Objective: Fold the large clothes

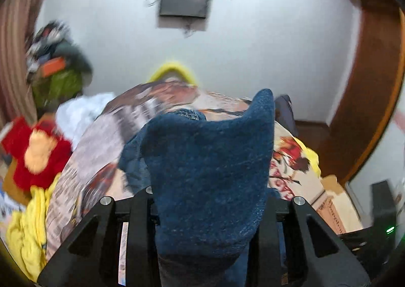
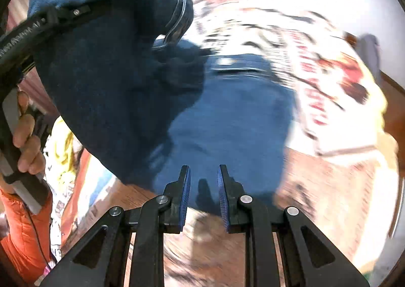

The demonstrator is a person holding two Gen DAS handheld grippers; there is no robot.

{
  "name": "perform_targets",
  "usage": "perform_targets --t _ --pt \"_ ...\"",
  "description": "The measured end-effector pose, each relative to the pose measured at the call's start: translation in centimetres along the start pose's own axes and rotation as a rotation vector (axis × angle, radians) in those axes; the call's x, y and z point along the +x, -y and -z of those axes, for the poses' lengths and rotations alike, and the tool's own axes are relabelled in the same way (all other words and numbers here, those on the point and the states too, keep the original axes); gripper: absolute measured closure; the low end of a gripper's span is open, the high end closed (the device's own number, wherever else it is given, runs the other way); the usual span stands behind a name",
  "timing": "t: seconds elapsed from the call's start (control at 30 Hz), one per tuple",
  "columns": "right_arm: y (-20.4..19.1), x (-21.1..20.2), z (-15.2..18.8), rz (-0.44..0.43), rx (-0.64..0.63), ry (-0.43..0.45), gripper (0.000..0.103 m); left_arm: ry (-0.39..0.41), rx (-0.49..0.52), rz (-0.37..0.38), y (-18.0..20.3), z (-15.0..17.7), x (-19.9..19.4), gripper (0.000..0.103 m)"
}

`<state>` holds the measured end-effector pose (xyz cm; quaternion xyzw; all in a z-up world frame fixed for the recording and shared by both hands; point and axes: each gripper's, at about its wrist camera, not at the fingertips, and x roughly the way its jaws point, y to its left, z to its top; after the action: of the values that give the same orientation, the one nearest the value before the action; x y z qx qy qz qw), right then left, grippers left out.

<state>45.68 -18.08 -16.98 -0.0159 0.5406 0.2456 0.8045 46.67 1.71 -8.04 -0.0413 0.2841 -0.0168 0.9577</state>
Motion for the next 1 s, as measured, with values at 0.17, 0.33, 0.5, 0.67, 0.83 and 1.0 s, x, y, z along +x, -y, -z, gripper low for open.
perform_targets --t 0.17,0.33,0.5,0.67,0.83,1.0 --pt "4.8 -3.7 3.5 0.035 0.117 0.029 0.086 -0.041 0.193 0.021 8.0 3.0 1.8 0.072" --pt "8.2 -5.7 6.9 0.049 0.208 0.033 0.086 -0.111 0.401 0.105 13.8 8.1 2.3 0.072" --pt "9.9 -6.9 9.5 0.054 0.274 0.049 0.086 -0.25 0.518 0.177 16.0 12.6 3.6 0.072" --pt "10.8 -8.3 10.7 0.052 0.313 0.07 0.086 -0.313 0.467 0.206 15.2 11.7 3.2 0.063" --pt "10.6 -9.5 10.0 0.054 0.303 0.109 0.086 -0.361 0.444 0.261 14.4 11.9 1.6 0.04" --pt "9.1 -10.5 8.5 0.057 0.257 0.157 0.086 -0.388 0.373 0.349 12.1 12.1 -0.4 0.016"
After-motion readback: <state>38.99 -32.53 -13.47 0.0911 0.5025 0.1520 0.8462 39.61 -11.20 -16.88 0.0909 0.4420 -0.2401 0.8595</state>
